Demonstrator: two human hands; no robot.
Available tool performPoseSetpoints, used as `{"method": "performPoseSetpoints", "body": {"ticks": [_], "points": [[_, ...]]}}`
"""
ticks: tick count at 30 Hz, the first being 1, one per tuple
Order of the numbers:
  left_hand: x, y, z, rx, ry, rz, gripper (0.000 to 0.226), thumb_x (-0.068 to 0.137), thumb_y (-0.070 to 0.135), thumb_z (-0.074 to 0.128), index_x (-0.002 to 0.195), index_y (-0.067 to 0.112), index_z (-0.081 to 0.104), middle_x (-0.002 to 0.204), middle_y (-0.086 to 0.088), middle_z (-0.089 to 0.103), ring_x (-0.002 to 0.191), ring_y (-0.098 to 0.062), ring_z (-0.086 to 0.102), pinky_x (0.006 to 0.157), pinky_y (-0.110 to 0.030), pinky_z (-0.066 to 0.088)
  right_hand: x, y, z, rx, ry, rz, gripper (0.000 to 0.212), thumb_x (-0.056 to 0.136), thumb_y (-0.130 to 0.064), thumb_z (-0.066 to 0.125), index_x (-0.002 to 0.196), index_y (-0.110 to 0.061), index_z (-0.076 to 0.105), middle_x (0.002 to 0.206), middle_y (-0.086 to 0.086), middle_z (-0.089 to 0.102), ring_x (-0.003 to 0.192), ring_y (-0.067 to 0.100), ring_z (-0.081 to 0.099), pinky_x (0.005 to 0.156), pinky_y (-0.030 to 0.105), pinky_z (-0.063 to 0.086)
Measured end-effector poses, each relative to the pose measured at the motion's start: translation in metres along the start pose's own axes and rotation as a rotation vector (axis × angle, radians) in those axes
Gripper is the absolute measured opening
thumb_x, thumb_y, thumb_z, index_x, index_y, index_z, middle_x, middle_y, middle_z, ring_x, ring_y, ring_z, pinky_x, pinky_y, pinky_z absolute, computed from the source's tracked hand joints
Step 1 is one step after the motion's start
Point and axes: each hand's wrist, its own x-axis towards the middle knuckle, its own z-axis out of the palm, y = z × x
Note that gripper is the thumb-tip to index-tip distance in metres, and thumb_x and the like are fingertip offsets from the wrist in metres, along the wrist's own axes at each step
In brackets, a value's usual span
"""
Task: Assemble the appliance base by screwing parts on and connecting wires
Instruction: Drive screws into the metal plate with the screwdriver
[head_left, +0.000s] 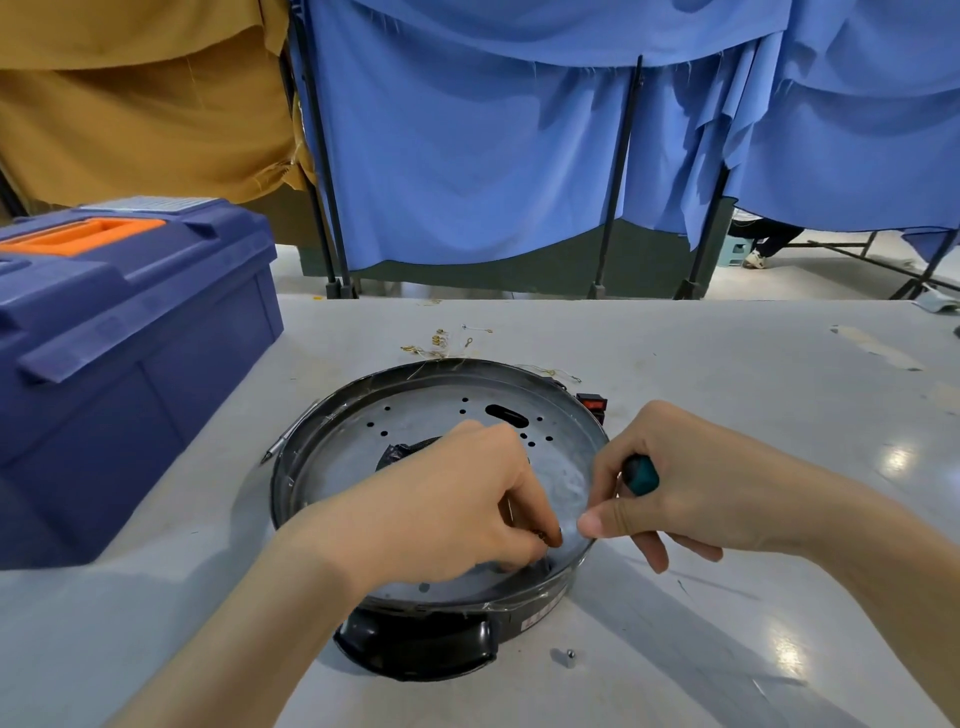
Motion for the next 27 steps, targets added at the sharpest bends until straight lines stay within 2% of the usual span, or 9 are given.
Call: {"method": "performPoseSetpoints", "body": {"ticks": [5,7,11,13,16,23,24,25,27], "points": [[0.003,0.003,0.009,0.078,-0.002,0.048,0.018,0.081,0.016,0.07,0.091,0.029,0.079,0.076,0.002,0.071,0.074,-0.016,0.062,0.079,-0.034,0.049,0.0,0.0,0.0,-0.009,0.005,-0.003,0.023,0.083,-0.037,0.074,0.071,-0.017,0.072,0.051,0.002,0.066,0.03,0.011,0.042,0.041,0.016,0.036],[0.002,0.003,0.009,0.08,-0.007,0.059,0.021,0.079,0.013,0.07,0.092,0.027,0.079,0.075,0.002,0.071,0.072,-0.016,0.063,0.074,-0.03,0.05,0.0,0.0,0.0,-0.013,0.006,-0.004,0.023,0.083,-0.036,0.074,0.073,-0.016,0.072,0.051,0.003,0.066,0.03,0.011,0.042,0.041,0.016,0.036],[-0.002,0.001,0.0,0.012,0.02,0.03,0.023,0.074,0.015,0.079,0.094,0.027,0.078,0.072,0.013,0.071,0.067,-0.002,0.065,0.06,-0.015,0.048,0.0,0.0,0.0,-0.009,-0.002,-0.004,0.026,0.083,-0.037,0.074,0.074,-0.014,0.072,0.051,0.003,0.067,0.031,0.01,0.042,0.04,0.016,0.037],[-0.003,0.0,-0.002,0.021,0.019,0.019,0.016,0.075,0.02,0.081,0.089,0.027,0.079,0.071,0.013,0.07,0.068,-0.004,0.065,0.062,-0.019,0.049,0.001,0.0,0.0,-0.015,-0.001,-0.005,0.026,0.083,-0.038,0.073,0.074,-0.014,0.071,0.051,0.002,0.066,0.031,0.01,0.043,0.041,0.016,0.038],[-0.002,0.001,0.002,0.092,-0.023,0.006,0.014,0.079,0.02,0.077,0.089,0.03,0.079,0.078,0.01,0.072,0.072,-0.003,0.062,0.063,-0.011,0.041,0.0,0.001,0.0,-0.028,0.003,-0.008,0.025,0.083,-0.039,0.073,0.074,-0.015,0.071,0.052,0.002,0.067,0.031,0.01,0.043,0.042,0.017,0.039],[-0.006,0.001,-0.006,0.099,-0.199,-0.036,0.017,0.095,0.027,0.061,0.102,0.026,0.076,0.1,0.004,0.068,0.082,0.002,0.056,0.066,-0.005,0.038,0.0,0.004,0.001,-0.032,0.014,-0.037,0.026,0.084,-0.038,0.073,0.074,-0.014,0.072,0.052,0.002,0.067,0.031,0.009,0.042,0.043,0.017,0.039],[-0.008,0.003,-0.009,0.112,-0.234,-0.037,0.028,0.097,0.038,0.053,0.099,0.022,0.076,0.104,-0.002,0.066,0.081,-0.001,0.055,0.071,-0.011,0.041,0.0,0.005,0.001,-0.035,0.015,-0.04,0.026,0.084,-0.038,0.073,0.074,-0.014,0.072,0.052,0.002,0.067,0.031,0.009,0.042,0.043,0.017,0.039],[-0.011,0.005,-0.012,0.136,-0.266,-0.038,0.05,0.094,0.054,0.043,0.094,0.014,0.072,0.108,-0.012,0.063,0.083,-0.011,0.055,0.077,-0.02,0.043,0.0,0.006,0.001,-0.034,0.014,-0.042,0.026,0.085,-0.037,0.073,0.075,-0.013,0.072,0.052,0.002,0.067,0.031,0.01,0.042,0.042,0.017,0.038],[-0.017,0.01,-0.016,0.171,-0.307,-0.047,0.084,0.076,0.078,0.027,0.091,0.005,0.065,0.112,-0.021,0.061,0.076,-0.023,0.052,0.073,-0.031,0.042,0.0,0.007,0.001,-0.032,0.015,-0.054,0.026,0.086,-0.035,0.073,0.076,-0.012,0.072,0.052,0.003,0.067,0.031,0.01,0.042,0.042,0.016,0.037]]}}
